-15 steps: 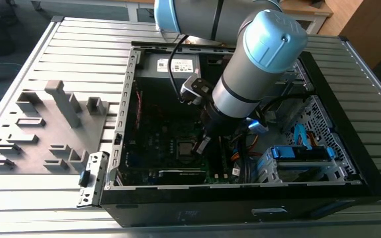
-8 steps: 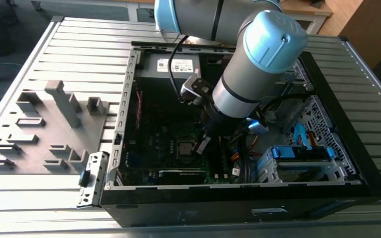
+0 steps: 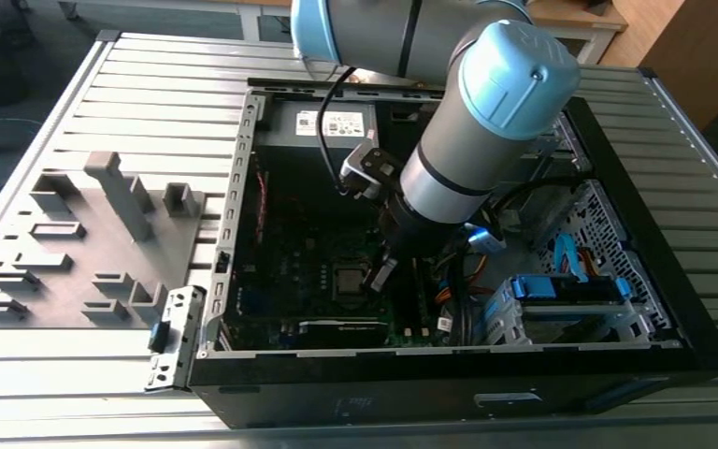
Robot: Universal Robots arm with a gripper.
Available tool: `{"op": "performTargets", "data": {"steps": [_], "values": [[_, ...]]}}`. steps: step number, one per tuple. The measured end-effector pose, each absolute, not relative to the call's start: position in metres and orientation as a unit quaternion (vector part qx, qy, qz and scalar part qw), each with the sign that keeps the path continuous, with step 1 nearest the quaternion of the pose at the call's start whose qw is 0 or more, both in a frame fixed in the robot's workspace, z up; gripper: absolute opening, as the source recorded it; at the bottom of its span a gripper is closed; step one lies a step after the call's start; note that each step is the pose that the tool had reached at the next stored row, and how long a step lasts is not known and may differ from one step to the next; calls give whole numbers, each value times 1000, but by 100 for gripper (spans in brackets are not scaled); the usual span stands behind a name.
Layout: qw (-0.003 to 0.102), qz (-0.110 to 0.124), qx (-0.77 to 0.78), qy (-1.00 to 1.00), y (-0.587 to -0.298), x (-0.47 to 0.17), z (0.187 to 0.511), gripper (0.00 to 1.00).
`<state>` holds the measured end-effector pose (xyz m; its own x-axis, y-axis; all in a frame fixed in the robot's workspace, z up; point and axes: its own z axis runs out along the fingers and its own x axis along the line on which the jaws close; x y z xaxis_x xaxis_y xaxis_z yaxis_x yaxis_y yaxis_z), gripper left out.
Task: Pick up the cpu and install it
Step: 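Install the first cpu locking lever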
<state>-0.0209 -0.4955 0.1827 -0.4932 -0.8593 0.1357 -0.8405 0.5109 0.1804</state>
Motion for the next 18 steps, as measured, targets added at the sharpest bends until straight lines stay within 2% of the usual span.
{"op": "performTargets", "data": {"steps": [18], "values": [[101, -51, 493, -863, -501, -21, 195, 11]]}}
